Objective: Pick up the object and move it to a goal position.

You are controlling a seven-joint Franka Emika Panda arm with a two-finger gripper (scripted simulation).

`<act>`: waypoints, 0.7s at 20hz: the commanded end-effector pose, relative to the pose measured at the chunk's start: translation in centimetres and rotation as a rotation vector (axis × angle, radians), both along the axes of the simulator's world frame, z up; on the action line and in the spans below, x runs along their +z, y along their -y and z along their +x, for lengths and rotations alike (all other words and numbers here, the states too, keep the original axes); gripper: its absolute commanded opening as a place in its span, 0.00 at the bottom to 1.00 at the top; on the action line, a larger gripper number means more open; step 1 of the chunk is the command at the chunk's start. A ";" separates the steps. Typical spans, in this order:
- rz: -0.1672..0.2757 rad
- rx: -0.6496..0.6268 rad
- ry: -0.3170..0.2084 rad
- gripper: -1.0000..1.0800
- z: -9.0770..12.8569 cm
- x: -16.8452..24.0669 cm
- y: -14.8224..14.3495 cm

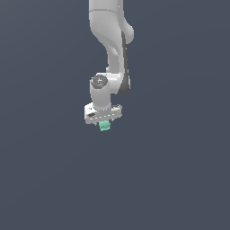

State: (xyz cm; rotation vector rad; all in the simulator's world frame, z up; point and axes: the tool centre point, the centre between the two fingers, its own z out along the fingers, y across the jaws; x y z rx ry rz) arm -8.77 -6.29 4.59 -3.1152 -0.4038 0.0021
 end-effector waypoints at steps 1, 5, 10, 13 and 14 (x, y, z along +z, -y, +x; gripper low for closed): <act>0.000 0.001 0.001 0.96 0.1 -0.3 0.0; 0.000 0.001 0.001 0.00 0.1 -0.4 0.0; 0.000 0.001 0.001 0.00 0.1 -0.4 0.0; -0.001 0.000 0.002 0.00 0.1 -0.3 0.1; -0.001 -0.001 0.002 0.00 0.1 -0.3 0.1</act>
